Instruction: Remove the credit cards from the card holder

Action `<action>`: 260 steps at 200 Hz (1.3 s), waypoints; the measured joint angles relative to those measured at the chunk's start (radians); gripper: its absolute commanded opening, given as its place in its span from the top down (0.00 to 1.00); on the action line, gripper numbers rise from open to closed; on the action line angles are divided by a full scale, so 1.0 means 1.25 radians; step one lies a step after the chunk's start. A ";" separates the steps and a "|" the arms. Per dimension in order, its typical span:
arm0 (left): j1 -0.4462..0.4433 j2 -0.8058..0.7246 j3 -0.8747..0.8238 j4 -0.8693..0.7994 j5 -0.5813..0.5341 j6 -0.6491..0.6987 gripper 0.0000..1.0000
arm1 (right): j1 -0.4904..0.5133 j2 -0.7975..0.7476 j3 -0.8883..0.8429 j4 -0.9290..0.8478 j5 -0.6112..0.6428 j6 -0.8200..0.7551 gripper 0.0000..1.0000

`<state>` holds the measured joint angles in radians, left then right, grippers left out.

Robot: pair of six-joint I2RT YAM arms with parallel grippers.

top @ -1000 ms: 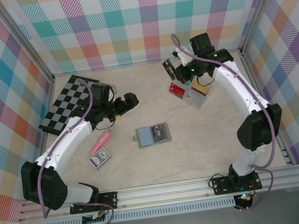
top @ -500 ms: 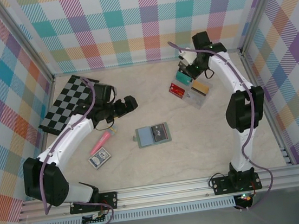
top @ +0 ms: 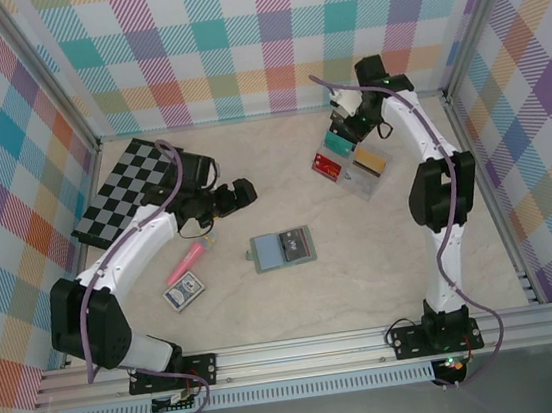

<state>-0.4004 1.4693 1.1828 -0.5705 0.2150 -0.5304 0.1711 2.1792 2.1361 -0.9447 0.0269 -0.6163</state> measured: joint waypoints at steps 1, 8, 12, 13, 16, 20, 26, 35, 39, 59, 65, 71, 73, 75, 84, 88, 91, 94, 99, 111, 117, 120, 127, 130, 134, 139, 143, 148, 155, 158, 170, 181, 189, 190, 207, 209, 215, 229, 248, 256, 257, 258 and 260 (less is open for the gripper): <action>0.000 0.001 0.000 0.000 0.000 0.000 0.00 | 0.000 0.001 0.000 0.000 0.000 0.000 1.00; 0.000 0.009 0.000 0.000 0.006 0.000 0.00 | -0.001 0.007 0.001 0.000 0.002 -0.002 1.00; 0.000 0.013 0.000 0.000 0.008 0.000 0.00 | -0.001 0.010 0.001 0.000 0.003 -0.002 1.00; 0.000 0.014 0.000 0.000 0.009 0.000 0.00 | -0.001 0.011 0.001 -0.001 0.004 -0.002 1.00; 0.000 0.018 0.000 0.000 0.011 0.000 0.00 | -0.001 0.013 0.001 -0.001 0.005 -0.003 1.00; 0.000 0.022 0.000 0.000 0.013 0.000 0.00 | -0.001 0.015 0.001 -0.001 0.006 -0.004 1.00; 0.000 0.029 0.000 0.000 0.017 0.000 0.00 | -0.001 0.019 0.001 -0.002 0.008 -0.005 1.00; 0.000 0.037 0.000 0.000 0.022 0.000 0.00 | -0.001 0.022 0.001 -0.003 0.010 -0.005 1.00; 0.000 0.039 0.000 0.000 0.023 0.000 0.00 | -0.001 0.023 0.001 -0.004 0.011 -0.005 1.00; 0.000 0.047 0.000 0.000 0.029 0.000 0.00 | -0.002 0.027 0.001 -0.008 0.012 -0.012 1.00; 0.000 0.048 0.000 0.000 0.031 0.000 0.00 | -0.002 0.027 0.002 -0.009 0.013 -0.014 1.00; 0.000 0.049 0.000 0.000 0.031 0.000 0.00 | -0.002 0.028 0.002 -0.010 0.015 -0.016 1.00; 0.000 0.049 0.000 0.000 0.031 0.000 0.00 | -0.002 0.028 0.002 -0.011 0.015 -0.017 1.00; 0.000 0.049 0.000 0.000 0.032 0.000 0.00 | -0.002 0.028 0.002 -0.011 0.015 -0.017 1.00; 0.000 0.049 0.000 0.001 0.035 0.000 0.00 | -0.002 0.028 0.002 -0.014 0.015 -0.017 1.00; 0.000 0.049 0.000 0.001 0.037 0.000 0.00 | -0.002 0.028 0.002 -0.015 0.015 -0.017 1.00; 0.000 0.049 0.000 0.001 0.038 0.000 0.00 | -0.002 0.028 0.002 -0.015 0.015 -0.017 1.00; 0.000 0.049 0.000 0.001 0.040 -0.001 0.00 | -0.003 0.028 0.002 -0.015 0.015 -0.017 0.99; 0.000 0.050 0.000 0.001 0.043 -0.001 0.00 | -0.003 0.029 0.002 -0.015 0.015 -0.017 0.99; 0.000 0.054 0.000 0.005 0.050 -0.003 0.00 | -0.005 0.030 0.003 -0.018 0.015 -0.017 0.97; 0.000 0.057 0.000 0.009 0.054 -0.003 0.00 | -0.006 0.031 0.003 -0.019 0.015 -0.017 0.96; 0.000 0.060 0.000 0.013 0.057 -0.003 0.00 | -0.006 0.031 0.003 -0.019 0.015 -0.016 0.95; 0.000 0.065 0.000 0.019 0.062 -0.004 0.00 | -0.007 0.031 0.003 -0.020 0.015 -0.016 0.94; 0.000 0.068 0.000 0.021 0.065 -0.005 0.00 | -0.007 0.031 0.003 -0.021 0.015 -0.017 0.93; 0.000 0.072 0.000 0.023 0.067 -0.005 0.00 | -0.007 0.031 0.003 -0.021 0.015 -0.016 0.92; 0.000 0.076 0.000 0.024 0.071 -0.006 0.00 | -0.007 0.032 0.003 -0.021 0.015 -0.016 0.92; 0.000 0.078 0.000 0.025 0.073 -0.006 0.00 | -0.007 0.032 0.004 -0.021 0.016 -0.017 0.91; 0.000 0.081 0.000 0.025 0.075 -0.006 0.00 | -0.007 0.034 0.004 -0.022 0.018 -0.016 0.90; 0.000 0.085 0.000 0.025 0.080 -0.006 0.00 | -0.007 0.036 0.006 -0.022 0.019 -0.016 0.88; 0.000 0.086 0.000 0.025 0.080 -0.006 0.00 | -0.007 0.037 0.006 -0.022 0.019 -0.016 0.88; 0.000 0.087 0.000 0.026 0.086 -0.006 0.00 | -0.007 0.041 0.007 -0.023 0.021 -0.016 0.86; 0.000 0.087 0.000 0.031 0.090 -0.006 0.00 | -0.008 0.045 0.007 -0.023 0.024 -0.016 0.85; 0.000 0.087 0.000 0.037 0.093 -0.006 0.00 | -0.009 0.047 0.007 -0.023 0.026 -0.016 0.84; 0.000 0.087 0.000 0.037 0.093 -0.006 0.00 | -0.009 0.047 0.007 -0.023 0.026 -0.016 0.84; 0.000 0.087 0.000 0.041 0.096 -0.006 0.00 | -0.011 0.048 0.011 -0.026 0.027 -0.013 0.83; 0.000 0.087 0.000 0.041 0.097 -0.006 0.00 | -0.011 0.049 0.012 -0.026 0.027 -0.012 0.83; 0.000 0.087 0.000 0.041 0.098 -0.006 0.00 | -0.011 0.049 0.015 -0.027 0.027 -0.009 0.83; 0.000 0.087 0.000 0.042 0.100 -0.006 0.00 | -0.012 0.049 0.026 -0.036 0.026 0.001 0.81; 0.000 0.087 0.000 0.042 0.101 -0.006 0.00 | -0.012 0.048 0.041 -0.038 0.013 0.024 0.73; 0.000 0.087 0.000 0.042 0.101 -0.006 0.00 | -0.012 0.046 0.042 -0.039 0.003 0.036 0.69; 0.000 0.087 0.000 0.042 0.101 -0.006 0.00 | -0.012 0.046 0.042 -0.039 0.003 0.036 0.69; 0.000 0.087 0.000 0.042 0.101 -0.006 0.00 | -0.012 0.045 0.042 -0.039 0.001 0.036 0.68; 0.000 0.087 0.000 0.042 0.101 -0.006 0.00 | -0.012 0.045 0.042 -0.039 -0.002 0.041 0.67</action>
<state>-0.4004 1.5776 1.1831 -0.5182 0.3412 -0.5381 0.1566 2.2353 2.1891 -0.9939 0.0242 -0.5648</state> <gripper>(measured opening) 0.999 0.280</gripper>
